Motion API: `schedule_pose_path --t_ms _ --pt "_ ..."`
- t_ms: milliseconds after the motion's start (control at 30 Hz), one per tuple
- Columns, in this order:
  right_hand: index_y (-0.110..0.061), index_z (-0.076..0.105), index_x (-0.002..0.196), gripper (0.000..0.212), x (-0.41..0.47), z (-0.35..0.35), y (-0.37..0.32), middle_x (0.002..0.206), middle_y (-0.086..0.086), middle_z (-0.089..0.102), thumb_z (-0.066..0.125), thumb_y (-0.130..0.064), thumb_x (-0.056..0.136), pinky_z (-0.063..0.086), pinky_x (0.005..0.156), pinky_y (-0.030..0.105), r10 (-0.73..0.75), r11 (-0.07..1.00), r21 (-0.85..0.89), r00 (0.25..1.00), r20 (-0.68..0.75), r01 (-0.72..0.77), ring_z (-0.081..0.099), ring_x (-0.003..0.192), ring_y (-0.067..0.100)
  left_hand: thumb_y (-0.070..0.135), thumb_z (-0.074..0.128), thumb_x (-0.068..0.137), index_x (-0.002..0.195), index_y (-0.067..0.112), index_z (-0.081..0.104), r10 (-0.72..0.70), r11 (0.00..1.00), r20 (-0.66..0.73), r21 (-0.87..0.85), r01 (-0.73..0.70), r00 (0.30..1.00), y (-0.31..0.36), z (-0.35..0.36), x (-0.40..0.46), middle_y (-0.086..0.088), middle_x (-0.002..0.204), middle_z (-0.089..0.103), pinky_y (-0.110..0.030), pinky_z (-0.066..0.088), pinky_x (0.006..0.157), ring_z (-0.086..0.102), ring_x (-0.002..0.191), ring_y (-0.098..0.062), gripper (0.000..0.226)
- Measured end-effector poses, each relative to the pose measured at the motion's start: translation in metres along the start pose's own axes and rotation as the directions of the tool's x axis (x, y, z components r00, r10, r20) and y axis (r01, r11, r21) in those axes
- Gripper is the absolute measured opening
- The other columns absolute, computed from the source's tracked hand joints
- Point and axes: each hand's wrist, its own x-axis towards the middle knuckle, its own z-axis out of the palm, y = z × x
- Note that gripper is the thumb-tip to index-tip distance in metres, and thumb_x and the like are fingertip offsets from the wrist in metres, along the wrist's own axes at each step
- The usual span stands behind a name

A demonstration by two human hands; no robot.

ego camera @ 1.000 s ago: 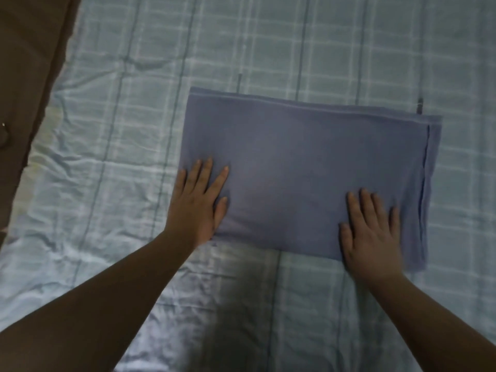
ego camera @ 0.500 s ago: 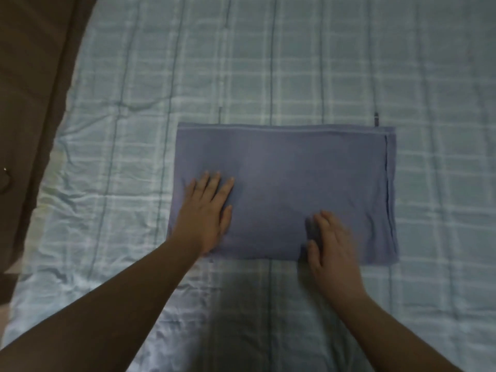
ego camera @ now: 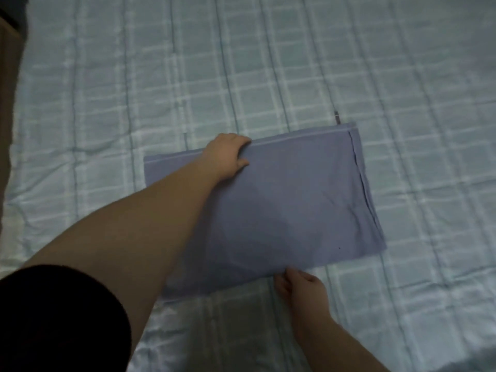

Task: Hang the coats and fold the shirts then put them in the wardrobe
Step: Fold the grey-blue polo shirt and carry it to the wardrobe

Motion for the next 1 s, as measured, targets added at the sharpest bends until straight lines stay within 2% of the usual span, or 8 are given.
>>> schedule_pose_path --t_ms 100,267,467,567,733,833,933,1000 --pt "-0.009 0.067 0.086 0.008 -0.005 0.017 -0.008 0.078 0.014 0.064 0.066 -0.017 0.088 0.044 0.063 0.032 0.132 0.949 0.283 0.99 0.049 -0.141 0.06 0.07 0.023 0.044 0.074 0.081 0.133 0.025 0.054 -0.105 0.993 0.051 -0.045 0.108 0.993 0.001 -0.009 0.015 -0.009 0.133 0.054 -0.048 0.041 0.104 0.048 0.123 -0.033 0.059" --pt "-0.016 0.053 0.074 0.02 -0.009 0.035 -0.012 0.056 0.003 0.035 0.066 -0.018 0.089 0.026 0.045 0.023 0.234 0.926 0.3 0.972 0.017 -0.229 0.033 0.044 0.014 0.042 0.078 0.078 0.113 0.024 0.054 -0.138 0.99 0.237 -0.01 0.144 0.962 -0.003 -0.02 0.039 -0.007 0.121 0.06 -0.037 0.045 0.093 0.057 0.109 -0.029 0.046" --pt "-0.015 0.051 0.076 0.019 -0.01 0.039 -0.021 0.049 0.003 0.037 0.064 -0.013 0.09 0.025 0.035 0.019 0.334 0.855 0.382 0.936 0.112 -0.351 0.033 0.036 0.013 0.038 0.073 0.082 0.087 0.023 0.061 -0.011 0.996 0.382 0.089 -0.025 0.924 0.001 -0.025 0.05 -0.002 0.085 0.059 -0.03 0.042 0.074 0.055 0.081 -0.024 0.02" --pt "-0.018 0.052 0.077 0.017 -0.011 0.041 -0.022 0.043 -0.002 0.033 0.063 -0.014 0.088 0.023 0.033 0.018 0.326 0.814 0.435 0.922 0.209 -0.386 0.032 0.032 0.009 0.041 0.075 0.081 0.087 0.022 0.062 0.021 0.999 0.403 0.021 -0.032 0.915 -0.003 -0.033 0.054 0.004 0.075 0.055 -0.03 0.043 0.074 0.056 0.08 -0.023 0.023" --pt "-0.021 0.046 0.075 0.024 -0.009 0.042 -0.016 0.045 -0.005 0.019 0.059 -0.011 0.092 0.017 0.034 0.02 0.284 0.781 0.501 0.926 0.247 -0.373 0.022 0.033 0.008 0.038 0.073 0.083 0.099 0.011 0.069 0.038 0.999 0.398 -0.041 -0.023 0.917 -0.008 -0.037 0.053 -0.006 0.09 0.065 -0.032 0.046 0.076 0.06 0.086 -0.025 0.031" --pt "-0.02 0.048 0.073 0.022 -0.01 0.038 -0.012 0.045 -0.003 0.022 0.063 -0.011 0.087 0.019 0.034 0.022 0.265 0.792 0.498 0.933 0.242 -0.354 0.024 0.034 0.009 0.038 0.072 0.084 0.097 0.01 0.071 0.039 0.994 0.371 -0.112 0.003 0.928 -0.01 -0.04 0.047 -0.01 0.094 0.069 -0.033 0.048 0.077 0.063 0.088 -0.025 0.031" --pt "-0.021 0.047 0.072 0.023 -0.014 0.031 -0.012 0.046 -0.003 0.024 0.069 -0.015 0.076 0.018 0.04 0.024 0.23 0.824 0.474 0.948 0.222 -0.311 0.026 0.037 0.009 0.037 0.072 0.086 0.082 0.018 0.067 0.041 0.973 0.357 -0.225 0.044 0.933 -0.01 -0.05 0.038 0.002 0.082 0.065 -0.024 0.043 0.063 0.059 0.075 -0.014 0.02" --pt "-0.021 0.056 0.077 0.015 -0.02 0.023 -0.017 0.049 -0.002 0.044 0.069 -0.014 0.078 0.028 0.045 0.025 0.167 0.873 0.425 0.964 0.205 -0.241 0.043 0.04 0.01 0.037 0.072 0.087 0.073 0.024 0.064 0.028 0.946 0.353 -0.313 0.089 0.935 -0.008 -0.061 0.03 0.011 0.074 0.063 -0.022 0.04 0.058 0.056 0.067 -0.005 0.021"
